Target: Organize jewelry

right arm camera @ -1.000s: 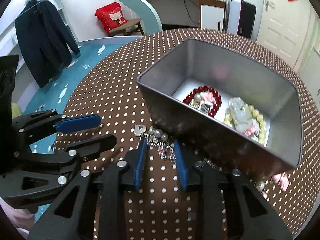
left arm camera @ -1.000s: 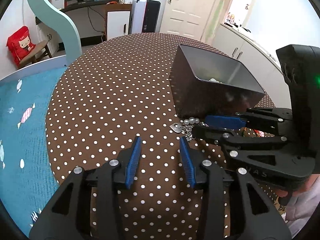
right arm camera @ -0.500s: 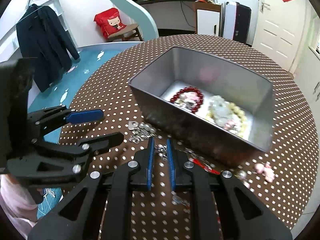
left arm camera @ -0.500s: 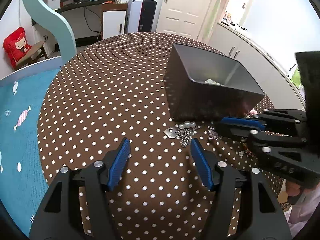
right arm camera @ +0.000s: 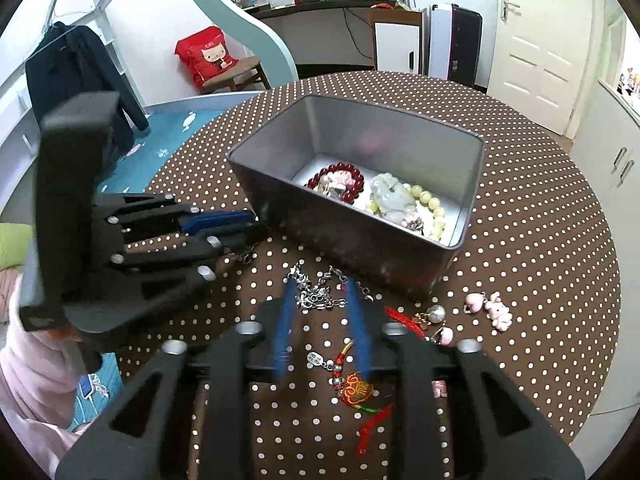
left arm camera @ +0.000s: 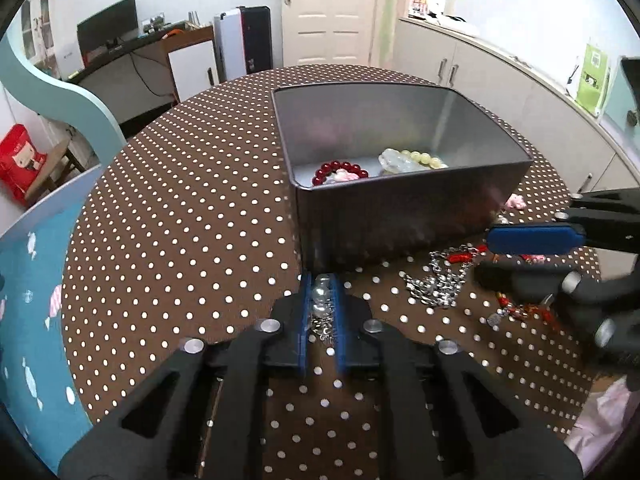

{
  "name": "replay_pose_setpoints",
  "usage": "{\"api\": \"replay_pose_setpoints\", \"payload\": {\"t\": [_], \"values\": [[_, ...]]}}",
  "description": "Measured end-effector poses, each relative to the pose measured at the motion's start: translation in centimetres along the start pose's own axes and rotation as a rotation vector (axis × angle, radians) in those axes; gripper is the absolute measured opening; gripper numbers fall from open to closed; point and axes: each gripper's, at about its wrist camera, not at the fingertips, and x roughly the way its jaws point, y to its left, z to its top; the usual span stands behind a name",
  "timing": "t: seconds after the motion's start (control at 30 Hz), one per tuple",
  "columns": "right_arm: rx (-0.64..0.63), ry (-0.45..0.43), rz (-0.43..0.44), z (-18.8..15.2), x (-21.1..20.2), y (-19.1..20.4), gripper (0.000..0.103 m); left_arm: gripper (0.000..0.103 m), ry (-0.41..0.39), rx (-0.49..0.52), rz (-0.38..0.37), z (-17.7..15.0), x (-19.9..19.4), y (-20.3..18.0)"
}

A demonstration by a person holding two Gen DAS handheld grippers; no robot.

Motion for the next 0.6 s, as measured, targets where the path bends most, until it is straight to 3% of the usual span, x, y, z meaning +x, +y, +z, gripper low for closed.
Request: {"api": "replay_pose_setpoints", "payload": {"t": [0.03,0.2,0.3,0.37,0.4,0.6], "values": [[-0.009,0.008,-0.005,0.0,0.3,0.2,0.044,0.009,-0.001,0.008,0.007,-0.1,0.0,0.0],[-0.053,0.034,0.003,0.3,2.2,1.4,0.044,0.009,-0.003,-0.072,-0.008,-0.7,-0.9,1.5],[-0.091,0.031,0.012,0.3,3.1,2.1,0.038,0.009,-0.014,-0.129,-0.036,-1.2,-1.8,2.5],[-0.109,0.016,-0.021,0.4,3.3,2.3,0.018,0.009,-0.025,-0.167,-0.053,-1.4,-2.5,3.0],[-0.102,0.017,-0.031,0.4,3.2,2.1,0.013,0.009,-0.029,-0.174,-0.056,-1.5,-2.8,3.2],[-0.043,0.019,-0.005,0.6,2.6,0.7,0.010,0.009,-0.063,-0.196,-0.063,-1.8,-4.5,3.1]]}}
